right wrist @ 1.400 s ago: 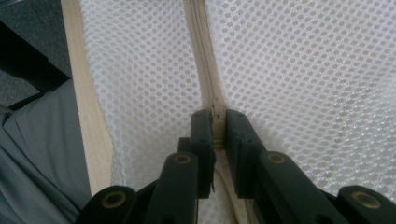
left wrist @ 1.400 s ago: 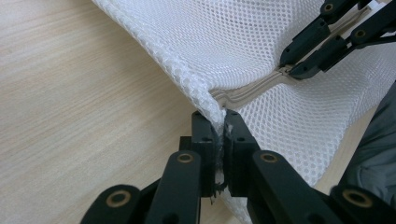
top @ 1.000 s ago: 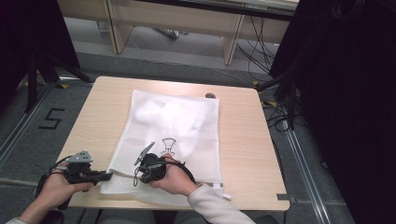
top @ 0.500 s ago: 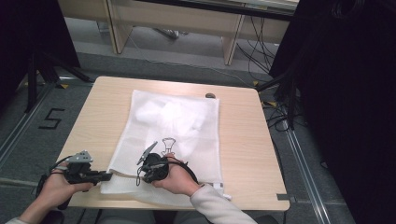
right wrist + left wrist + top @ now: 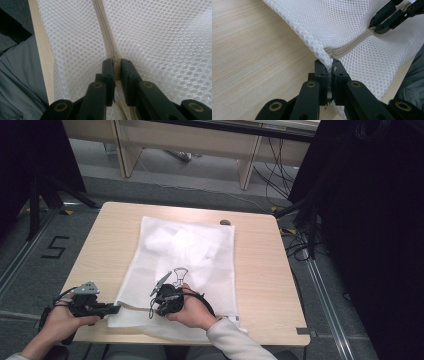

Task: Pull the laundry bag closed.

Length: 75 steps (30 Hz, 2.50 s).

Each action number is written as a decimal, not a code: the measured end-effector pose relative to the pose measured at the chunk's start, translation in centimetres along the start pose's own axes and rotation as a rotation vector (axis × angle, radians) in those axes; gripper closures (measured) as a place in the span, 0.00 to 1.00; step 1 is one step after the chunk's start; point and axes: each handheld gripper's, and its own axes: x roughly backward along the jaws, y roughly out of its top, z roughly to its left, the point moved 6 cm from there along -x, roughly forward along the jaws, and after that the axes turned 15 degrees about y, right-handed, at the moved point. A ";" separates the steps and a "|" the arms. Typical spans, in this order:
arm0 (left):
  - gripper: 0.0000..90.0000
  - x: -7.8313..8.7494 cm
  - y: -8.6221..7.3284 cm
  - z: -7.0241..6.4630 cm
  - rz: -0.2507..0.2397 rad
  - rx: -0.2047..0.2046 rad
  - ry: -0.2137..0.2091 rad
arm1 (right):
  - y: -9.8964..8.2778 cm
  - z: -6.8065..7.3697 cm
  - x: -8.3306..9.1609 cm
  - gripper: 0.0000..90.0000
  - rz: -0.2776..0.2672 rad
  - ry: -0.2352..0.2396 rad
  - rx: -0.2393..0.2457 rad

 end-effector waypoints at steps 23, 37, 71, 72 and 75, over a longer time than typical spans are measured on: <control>0.94 0.0 0.0 0.1 0.002 -0.005 0.004 | -0.9 -0.2 0.9 0.92 0.007 -0.010 -0.005; 0.94 -0.1 0.0 0.0 -0.018 0.005 0.006 | -1.5 -0.3 1.3 0.92 0.011 -0.014 -0.019; 0.94 -0.1 0.0 0.0 -0.016 0.005 0.006 | -3.0 -0.7 2.5 0.92 0.017 -0.020 -0.032; 0.94 -0.1 0.0 0.0 -0.016 0.006 0.006 | -3.1 -0.7 2.5 0.92 0.017 -0.026 -0.039; 0.94 -0.1 0.0 0.0 -0.018 0.006 0.007 | -3.2 -0.7 2.6 0.92 0.013 -0.029 -0.049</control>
